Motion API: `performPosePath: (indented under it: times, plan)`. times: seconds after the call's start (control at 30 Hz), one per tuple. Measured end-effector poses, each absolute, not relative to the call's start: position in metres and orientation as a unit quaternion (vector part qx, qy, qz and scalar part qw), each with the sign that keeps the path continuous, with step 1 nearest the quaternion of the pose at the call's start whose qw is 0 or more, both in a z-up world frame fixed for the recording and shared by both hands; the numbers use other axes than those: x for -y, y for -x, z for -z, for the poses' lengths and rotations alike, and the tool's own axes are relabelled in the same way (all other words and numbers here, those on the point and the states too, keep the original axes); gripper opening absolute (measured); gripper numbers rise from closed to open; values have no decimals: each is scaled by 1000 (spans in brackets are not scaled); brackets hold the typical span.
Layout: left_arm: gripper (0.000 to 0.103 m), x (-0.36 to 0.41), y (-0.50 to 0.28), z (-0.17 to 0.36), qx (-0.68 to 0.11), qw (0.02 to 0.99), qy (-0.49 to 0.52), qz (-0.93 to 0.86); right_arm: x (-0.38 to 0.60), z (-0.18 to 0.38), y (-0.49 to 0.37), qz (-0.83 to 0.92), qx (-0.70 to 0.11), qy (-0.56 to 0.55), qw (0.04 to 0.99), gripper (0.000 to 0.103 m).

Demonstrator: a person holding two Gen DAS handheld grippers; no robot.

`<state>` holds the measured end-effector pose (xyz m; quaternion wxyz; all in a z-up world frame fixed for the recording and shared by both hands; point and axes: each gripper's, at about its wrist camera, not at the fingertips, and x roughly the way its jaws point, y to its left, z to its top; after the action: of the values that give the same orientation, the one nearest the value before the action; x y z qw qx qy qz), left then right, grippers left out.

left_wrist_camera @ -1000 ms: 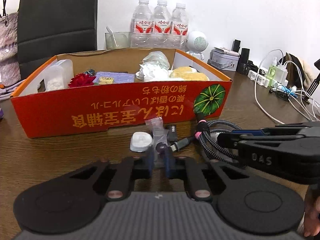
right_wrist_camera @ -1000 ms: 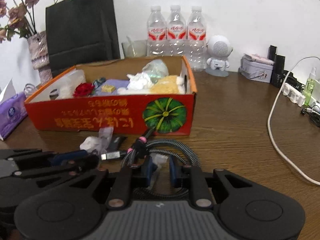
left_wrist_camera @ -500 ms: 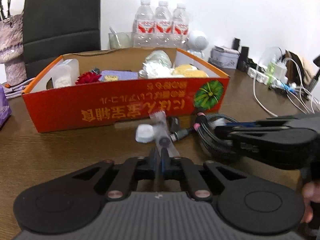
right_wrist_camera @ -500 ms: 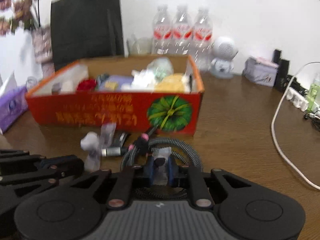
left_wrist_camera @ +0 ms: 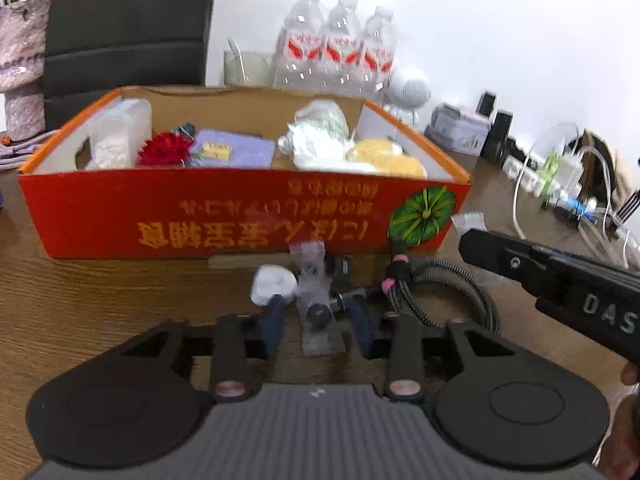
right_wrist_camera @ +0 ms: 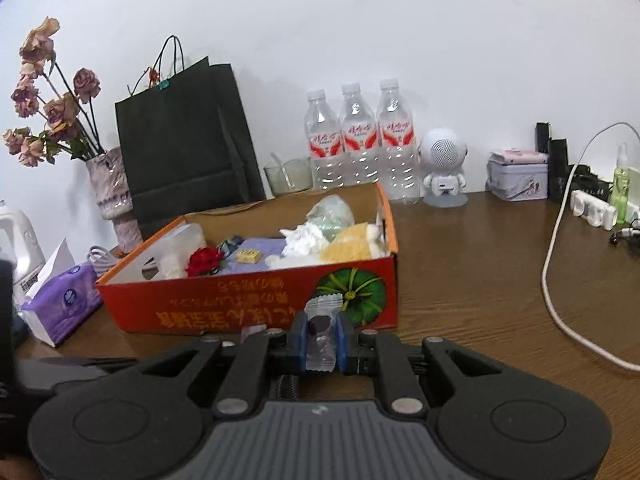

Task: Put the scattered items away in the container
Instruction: 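Grasp a small clear packet with the left tool while the right tool grasps another, then lift both clear packets over the box and open both tools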

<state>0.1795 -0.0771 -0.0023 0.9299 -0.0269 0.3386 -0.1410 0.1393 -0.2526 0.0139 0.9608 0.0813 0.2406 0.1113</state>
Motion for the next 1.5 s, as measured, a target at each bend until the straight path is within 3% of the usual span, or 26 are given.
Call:
performPosePath:
  times: [0.17,0.37,0.47,0.87,1.13,1.33,1.5]
  plan:
    - [15,81,-173,4,-329,935,-1,134,242,-9,-136,-124,-247,-69,959,13]
    - [13,66,-152,0,-323,938,19,123,237,-4,-131,-124,-245,-60,960,13]
    - [13,52,-125,-11,-285,952,35,110,229,-9,-117,-143,-217,-38,965,13]
    - [13,32,56,-40,-115,990,16,77,212,-26,31,-214,-135,-33,967,14]
    - [13,31,131,-29,-80,993,54,69,222,-23,117,-194,-88,-42,976,14]
    - [13,23,146,-35,-71,994,53,63,221,-21,128,-199,-94,-41,975,14]
    - [13,14,111,-51,-88,990,75,74,216,-33,105,-200,-103,-44,973,14]
